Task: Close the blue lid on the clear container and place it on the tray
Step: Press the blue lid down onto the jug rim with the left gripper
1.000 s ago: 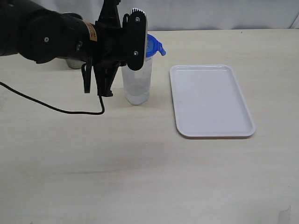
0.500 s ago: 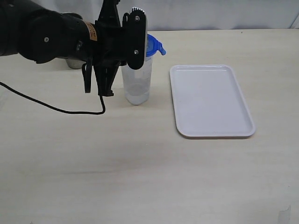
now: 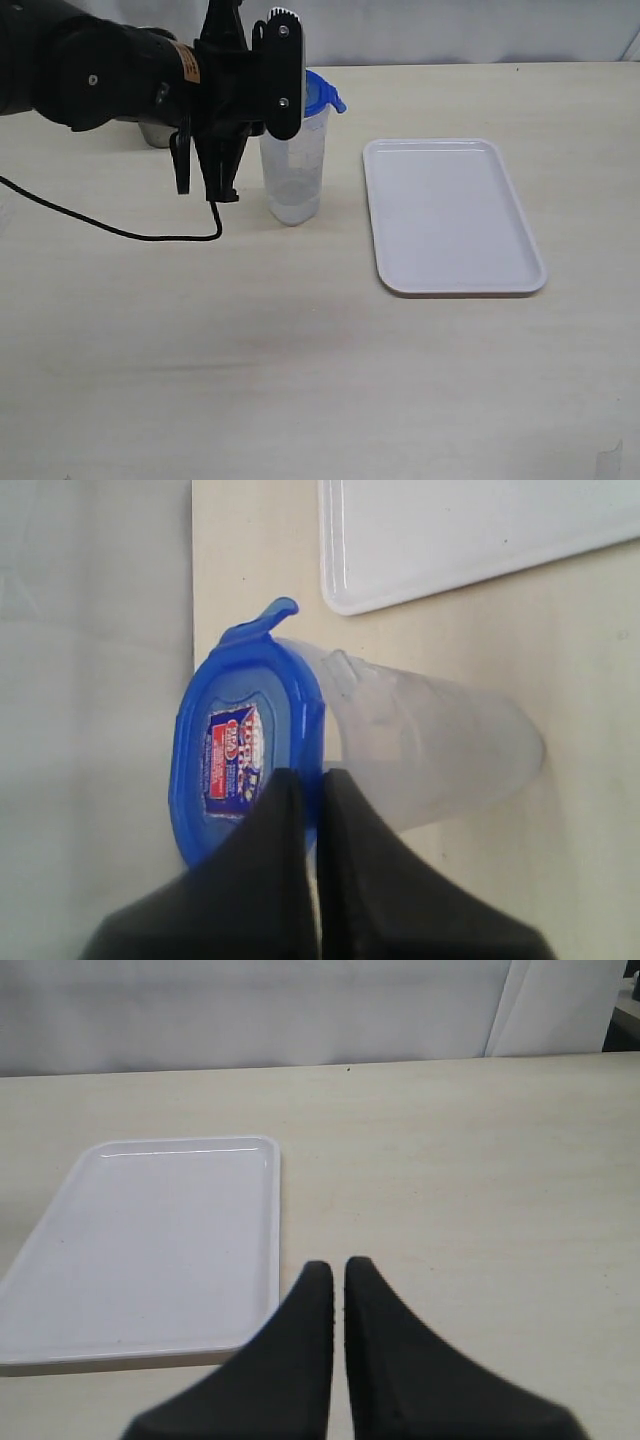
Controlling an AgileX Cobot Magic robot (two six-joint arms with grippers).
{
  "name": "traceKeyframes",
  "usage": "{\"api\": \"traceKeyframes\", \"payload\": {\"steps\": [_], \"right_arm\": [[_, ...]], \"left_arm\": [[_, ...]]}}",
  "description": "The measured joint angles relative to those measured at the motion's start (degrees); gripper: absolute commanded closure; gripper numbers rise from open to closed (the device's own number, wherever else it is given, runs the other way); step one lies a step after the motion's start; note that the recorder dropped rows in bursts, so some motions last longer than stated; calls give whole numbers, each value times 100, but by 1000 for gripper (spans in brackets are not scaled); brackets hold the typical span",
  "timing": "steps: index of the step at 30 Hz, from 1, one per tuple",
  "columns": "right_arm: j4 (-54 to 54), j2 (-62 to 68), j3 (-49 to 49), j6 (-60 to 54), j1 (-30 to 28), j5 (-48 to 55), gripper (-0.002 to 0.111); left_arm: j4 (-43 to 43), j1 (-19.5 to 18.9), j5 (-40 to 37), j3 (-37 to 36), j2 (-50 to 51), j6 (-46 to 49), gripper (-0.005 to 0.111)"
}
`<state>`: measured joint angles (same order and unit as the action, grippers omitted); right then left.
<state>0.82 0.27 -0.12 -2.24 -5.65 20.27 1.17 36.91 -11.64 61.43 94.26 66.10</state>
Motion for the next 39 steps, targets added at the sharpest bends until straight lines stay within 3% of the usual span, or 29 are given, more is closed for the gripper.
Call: {"api": "traceKeyframes", "payload": {"steps": [25, 34, 39], "right_arm": [[0, 0, 0, 0, 0, 0, 104], [0, 0, 0, 0, 0, 0, 104], [0, 0, 0, 0, 0, 0, 104]], "left_arm": [[-117, 0, -155, 0, 0, -4, 106], [-149, 0, -133, 0, 0, -4, 76], [-117, 0, -161, 0, 0, -4, 50]]}}
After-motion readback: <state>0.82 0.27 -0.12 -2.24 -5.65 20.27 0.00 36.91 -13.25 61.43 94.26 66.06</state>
